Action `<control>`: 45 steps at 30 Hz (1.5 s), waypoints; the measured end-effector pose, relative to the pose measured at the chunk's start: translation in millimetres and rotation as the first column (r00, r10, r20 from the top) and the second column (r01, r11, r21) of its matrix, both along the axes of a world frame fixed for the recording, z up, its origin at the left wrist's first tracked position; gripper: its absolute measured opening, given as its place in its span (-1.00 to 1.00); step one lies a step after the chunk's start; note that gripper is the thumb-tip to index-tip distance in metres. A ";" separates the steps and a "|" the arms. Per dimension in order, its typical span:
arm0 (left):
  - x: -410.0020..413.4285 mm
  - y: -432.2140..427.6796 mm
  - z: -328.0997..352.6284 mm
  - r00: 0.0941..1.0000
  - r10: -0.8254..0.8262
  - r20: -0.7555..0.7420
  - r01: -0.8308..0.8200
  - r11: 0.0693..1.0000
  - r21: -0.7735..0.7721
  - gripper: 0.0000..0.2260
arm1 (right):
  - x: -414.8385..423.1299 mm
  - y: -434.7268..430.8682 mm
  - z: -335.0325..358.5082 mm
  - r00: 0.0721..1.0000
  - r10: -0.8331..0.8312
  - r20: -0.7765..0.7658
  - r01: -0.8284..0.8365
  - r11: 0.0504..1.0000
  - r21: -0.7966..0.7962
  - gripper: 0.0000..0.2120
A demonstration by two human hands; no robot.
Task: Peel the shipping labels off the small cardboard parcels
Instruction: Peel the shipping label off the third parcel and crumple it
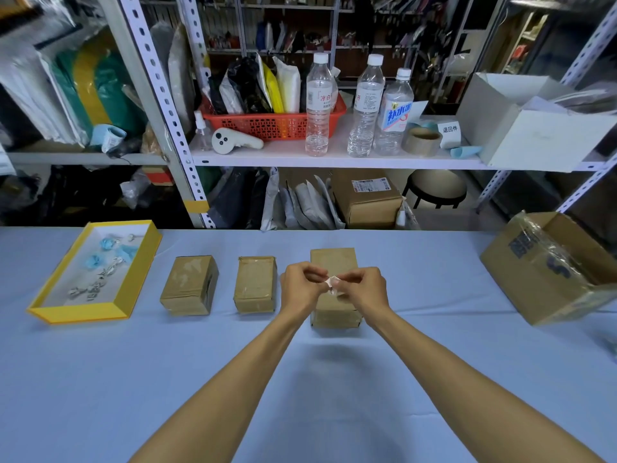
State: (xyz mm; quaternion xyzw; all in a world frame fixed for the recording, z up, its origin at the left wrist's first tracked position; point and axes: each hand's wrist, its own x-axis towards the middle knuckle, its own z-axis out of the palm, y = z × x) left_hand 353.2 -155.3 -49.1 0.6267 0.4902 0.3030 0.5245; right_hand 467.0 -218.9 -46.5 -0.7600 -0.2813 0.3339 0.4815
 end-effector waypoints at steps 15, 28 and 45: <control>-2.3 1.7 -2.5 0.993 -0.112 0.029 0.114 0.988 -0.099 -0.79 | 0.0 -5.1 9.8 0.974 0.109 0.196 -0.126 0.989 0.077 -0.89; 5.4 -6.6 6.3 1.000 0.008 -0.004 -0.007 0.999 0.053 -0.97 | 0.9 -4.7 14.6 0.907 0.268 0.325 -0.281 0.960 -0.008 -0.89; 96.8 -56.3 25.8 0.857 -0.515 0.016 0.515 0.857 -0.017 -0.88 | 72.8 -110.1 40.1 0.950 -0.109 0.292 0.125 0.992 -0.036 -0.88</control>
